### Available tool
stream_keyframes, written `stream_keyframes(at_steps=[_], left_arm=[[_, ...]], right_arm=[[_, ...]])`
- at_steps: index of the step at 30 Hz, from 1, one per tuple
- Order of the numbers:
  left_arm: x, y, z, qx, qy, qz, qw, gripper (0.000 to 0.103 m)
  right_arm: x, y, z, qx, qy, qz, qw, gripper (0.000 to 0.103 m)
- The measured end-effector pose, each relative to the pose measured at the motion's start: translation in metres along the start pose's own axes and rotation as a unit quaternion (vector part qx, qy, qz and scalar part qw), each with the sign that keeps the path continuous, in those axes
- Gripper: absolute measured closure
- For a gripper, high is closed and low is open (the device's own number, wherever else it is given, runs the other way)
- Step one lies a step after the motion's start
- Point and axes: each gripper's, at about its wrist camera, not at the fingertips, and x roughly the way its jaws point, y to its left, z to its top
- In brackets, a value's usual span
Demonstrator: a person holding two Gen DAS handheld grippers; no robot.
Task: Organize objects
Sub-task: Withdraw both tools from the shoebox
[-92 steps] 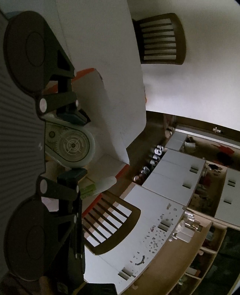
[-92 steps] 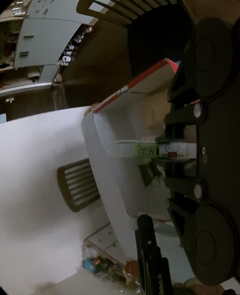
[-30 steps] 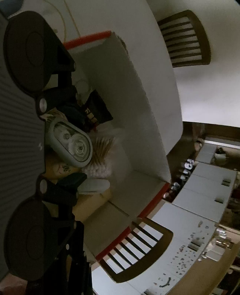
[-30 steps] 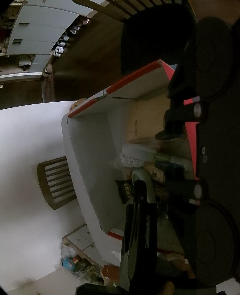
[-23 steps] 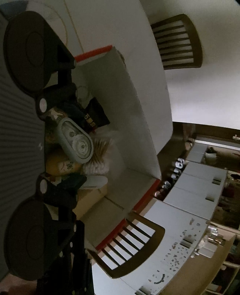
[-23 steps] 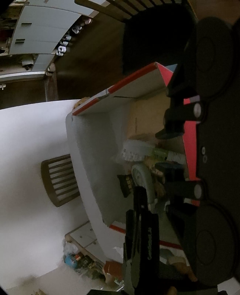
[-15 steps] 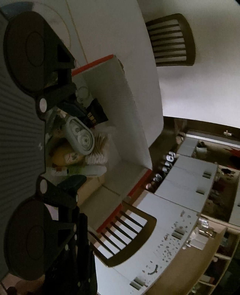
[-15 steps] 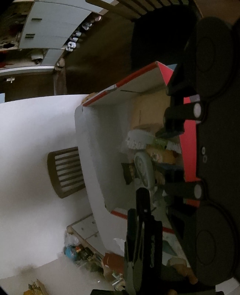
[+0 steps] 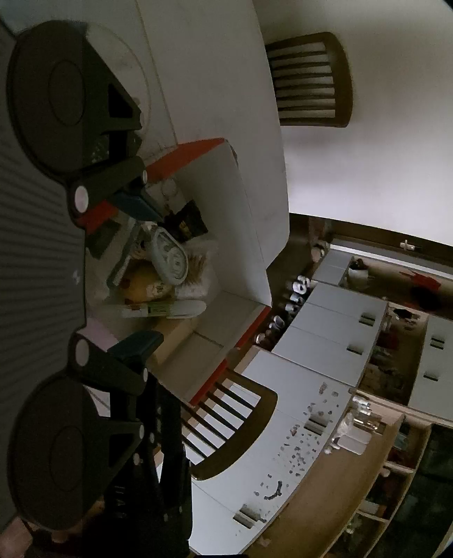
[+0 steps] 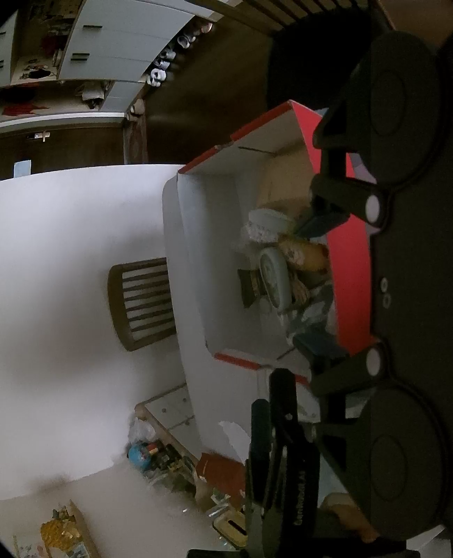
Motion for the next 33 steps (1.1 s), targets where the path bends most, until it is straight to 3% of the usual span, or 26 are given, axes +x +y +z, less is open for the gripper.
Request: stream_keyframes(at_steps=[2,4,7,9,13,14,27,33], left_arm=[[-0.007,0.001,-0.004,0.004,-0.003,0.001,1.0,0.033],[-0.013,0.002,-0.008,0.008,-0.008,0.004,0.9999,0.025],[-0.021,0.004,-0.014,0.007,-0.01,0.013,0.9998,0.023],[-0.025,0.005,-0.017,0.011,-0.009,0.023,0.9996,0.013],[-0.033,0.006,-0.021,0.02,-0.011,0.037,0.999,0.008],[-0.034,0.007,-0.022,0.021,-0.011,0.039,0.999,0.0],[-0.058,0.0,-0.032,0.031,-0.034,0.027,0.9986,0.0],[-0.059,-0.003,-0.034,0.034,-0.042,0.047,0.9974,0.0]], right_arm=[[-0.005,0.004,-0.003,0.0,-0.003,0.0,1.0,0.038],[-0.009,0.009,-0.007,0.001,-0.009,-0.001,1.0,0.029],[-0.015,0.015,-0.011,0.003,-0.015,0.002,1.0,0.027],[-0.02,0.018,-0.015,0.001,-0.022,-0.002,1.0,0.024],[-0.026,0.024,-0.021,0.004,-0.029,-0.006,1.0,0.019],[-0.027,0.025,-0.022,0.006,-0.031,-0.008,0.999,0.019],[-0.04,0.031,-0.033,0.022,-0.049,-0.015,0.998,0.017],[-0.038,0.031,-0.033,0.026,-0.046,-0.014,0.998,0.016]])
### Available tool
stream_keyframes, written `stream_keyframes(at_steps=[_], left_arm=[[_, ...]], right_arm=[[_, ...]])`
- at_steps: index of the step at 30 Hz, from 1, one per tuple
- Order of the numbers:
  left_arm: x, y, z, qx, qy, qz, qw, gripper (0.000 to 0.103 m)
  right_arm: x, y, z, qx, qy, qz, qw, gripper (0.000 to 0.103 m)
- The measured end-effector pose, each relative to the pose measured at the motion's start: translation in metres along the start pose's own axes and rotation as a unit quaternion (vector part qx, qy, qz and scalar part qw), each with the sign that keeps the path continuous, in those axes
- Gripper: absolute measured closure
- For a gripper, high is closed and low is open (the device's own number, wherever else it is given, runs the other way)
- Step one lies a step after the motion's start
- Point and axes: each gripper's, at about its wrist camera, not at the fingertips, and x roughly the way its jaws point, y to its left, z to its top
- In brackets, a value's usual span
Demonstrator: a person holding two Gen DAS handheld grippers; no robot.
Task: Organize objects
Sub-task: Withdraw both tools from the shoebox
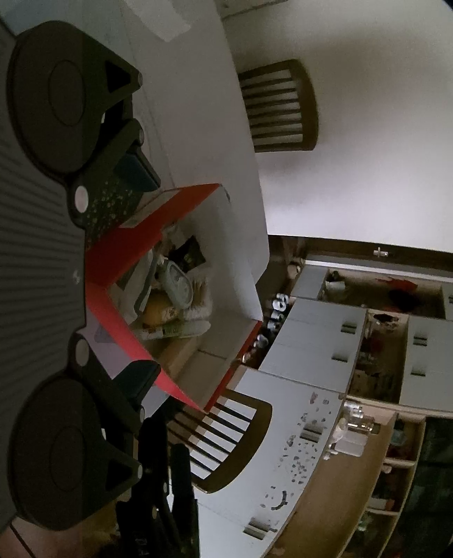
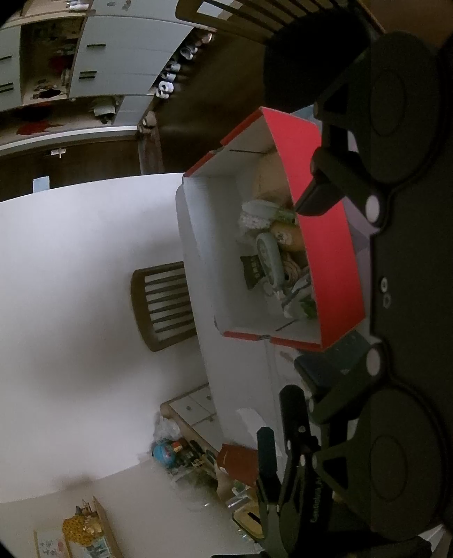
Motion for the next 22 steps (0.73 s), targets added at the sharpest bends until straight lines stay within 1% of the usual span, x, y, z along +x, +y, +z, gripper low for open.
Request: stream_keyframes(at_steps=[3,7,11,22], left_arm=[[0.0,0.003,0.0,-0.008,-0.003,-0.002,1.0,0.0],[0.002,0.001,-0.001,-0.001,0.001,0.004,1.0,0.0],[0.007,-0.001,-0.001,-0.002,0.015,-0.012,0.9998,0.0],[0.013,0.0,-0.003,0.0,0.023,-0.004,0.9997,0.0]], right_arm=[[0.0,0.0,0.0,0.0,0.0,0.0,1.0,0.016],[0.001,-0.001,-0.001,0.0,0.004,0.002,1.0,0.016],[0.002,-0.002,-0.002,0.003,0.006,0.002,1.0,0.016],[0.006,-0.003,-0.002,0.01,0.012,0.001,1.0,0.016]])
